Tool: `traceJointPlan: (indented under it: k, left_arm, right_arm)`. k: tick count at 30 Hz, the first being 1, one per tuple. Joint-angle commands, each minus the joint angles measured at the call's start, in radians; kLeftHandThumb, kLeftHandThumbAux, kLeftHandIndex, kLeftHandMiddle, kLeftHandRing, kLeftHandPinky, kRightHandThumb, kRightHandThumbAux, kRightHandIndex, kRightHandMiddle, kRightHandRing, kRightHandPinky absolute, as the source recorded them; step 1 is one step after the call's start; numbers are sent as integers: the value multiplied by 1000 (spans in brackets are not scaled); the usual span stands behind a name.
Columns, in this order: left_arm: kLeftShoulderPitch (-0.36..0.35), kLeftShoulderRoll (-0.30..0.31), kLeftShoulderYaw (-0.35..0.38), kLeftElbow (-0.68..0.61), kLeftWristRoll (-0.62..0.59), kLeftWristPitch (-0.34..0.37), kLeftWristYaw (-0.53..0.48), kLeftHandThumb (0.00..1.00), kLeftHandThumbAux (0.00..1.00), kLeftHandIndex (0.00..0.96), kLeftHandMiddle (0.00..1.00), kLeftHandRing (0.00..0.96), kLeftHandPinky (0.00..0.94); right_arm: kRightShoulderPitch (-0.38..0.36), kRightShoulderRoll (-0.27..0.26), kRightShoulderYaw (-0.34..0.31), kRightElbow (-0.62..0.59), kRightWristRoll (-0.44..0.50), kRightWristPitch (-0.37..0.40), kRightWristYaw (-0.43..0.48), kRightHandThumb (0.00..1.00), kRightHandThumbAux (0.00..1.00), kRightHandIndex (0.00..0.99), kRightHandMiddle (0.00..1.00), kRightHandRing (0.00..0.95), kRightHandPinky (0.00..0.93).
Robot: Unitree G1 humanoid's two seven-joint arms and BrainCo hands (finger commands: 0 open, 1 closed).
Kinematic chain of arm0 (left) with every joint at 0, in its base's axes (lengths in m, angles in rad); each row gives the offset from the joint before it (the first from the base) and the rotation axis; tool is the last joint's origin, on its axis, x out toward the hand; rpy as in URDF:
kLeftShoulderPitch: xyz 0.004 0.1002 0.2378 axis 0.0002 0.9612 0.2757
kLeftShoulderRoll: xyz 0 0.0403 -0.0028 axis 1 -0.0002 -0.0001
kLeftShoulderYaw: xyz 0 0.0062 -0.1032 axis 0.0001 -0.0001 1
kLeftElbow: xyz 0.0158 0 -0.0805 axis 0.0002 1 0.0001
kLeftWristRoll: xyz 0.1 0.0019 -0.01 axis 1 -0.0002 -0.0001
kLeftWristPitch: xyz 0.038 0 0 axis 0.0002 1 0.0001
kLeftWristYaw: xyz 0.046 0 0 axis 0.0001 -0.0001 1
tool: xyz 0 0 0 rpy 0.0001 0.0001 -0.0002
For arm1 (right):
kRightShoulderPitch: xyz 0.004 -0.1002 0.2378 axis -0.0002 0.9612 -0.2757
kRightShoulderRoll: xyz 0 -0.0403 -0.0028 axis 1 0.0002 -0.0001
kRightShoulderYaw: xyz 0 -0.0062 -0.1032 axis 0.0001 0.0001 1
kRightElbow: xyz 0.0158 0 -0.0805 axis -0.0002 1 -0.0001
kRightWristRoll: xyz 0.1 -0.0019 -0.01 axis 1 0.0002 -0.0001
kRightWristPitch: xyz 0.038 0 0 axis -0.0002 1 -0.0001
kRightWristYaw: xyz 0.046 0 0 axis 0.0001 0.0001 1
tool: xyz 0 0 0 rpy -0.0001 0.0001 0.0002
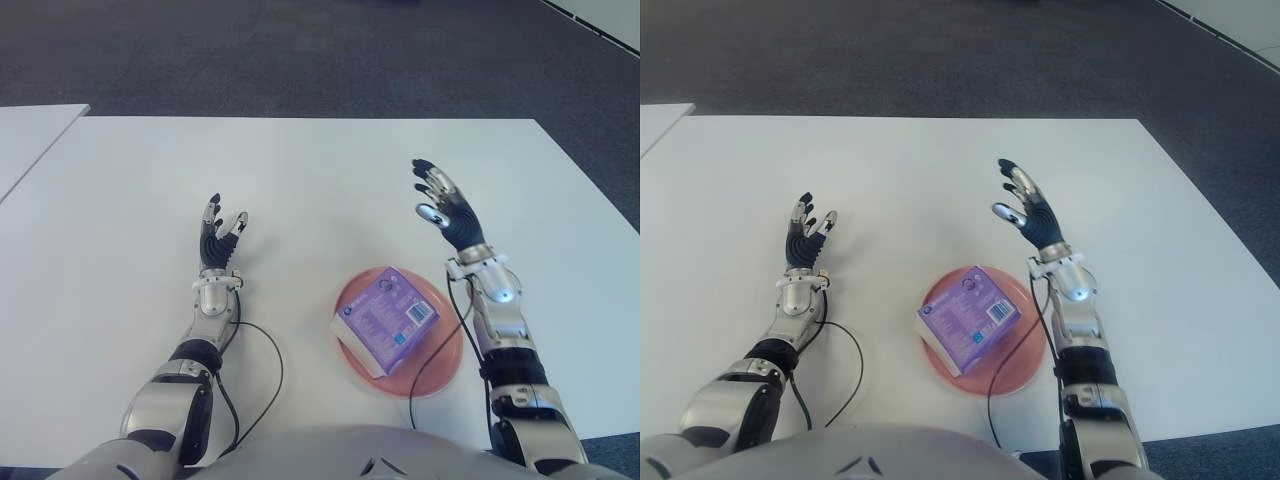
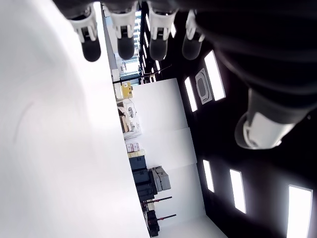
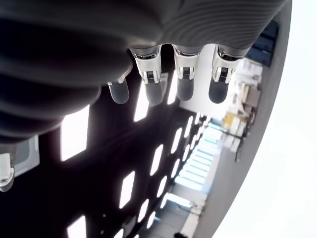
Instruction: Put the tissue paper into the plate.
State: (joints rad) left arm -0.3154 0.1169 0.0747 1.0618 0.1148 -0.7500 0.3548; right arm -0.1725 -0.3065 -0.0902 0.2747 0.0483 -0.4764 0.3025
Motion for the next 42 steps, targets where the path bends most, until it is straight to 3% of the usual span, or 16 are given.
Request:
traceJointPlan:
  k: [1,7,19,24,30,39,42]
  left_arm:
    - [108,-42,-4,67,-1,11,-9,37,520,0,0,0,0]
    - [110,-34,-3,63,-6,19,-27,38,525,0,0,0,0]
    - [123,-23,-6,43,-8,19,-40,37,545,4,0,0,0]
    - [134,-15,-10,27,-2,26,-37,24,558,8,0,0,0]
    - [148,-9,-10,10,-3,28,-40,14,561,6,0,0,0]
    - [167,-8,-8,-16,-9,21,-48,12,568,7,0,0,0]
    - [178,-9,-10,-34,-8,29,-50,12,565,8,0,0,0]
  right_arm:
    - [65,-3,-19,0,17,-21,0,0,411,0,0,0,0]
    - [90,-2,-57,84,8,-54,-46,0,409,0,0,0,0]
    - [83,107,-67,240,-133,-118,-351,0,458,0,0,0,0]
    - [84,193,-59,309,-158,-86,-471,0,509,0,0,0,0]
    - [85,251,-41,356,-183,-42,-574,0,541,0,0,0,0]
    - [148,331,14,387,-206,10,-643,0,571,0,0,0,0]
    - [177,359,43,367,-228,70,-665,0,580,0,0,0,0]
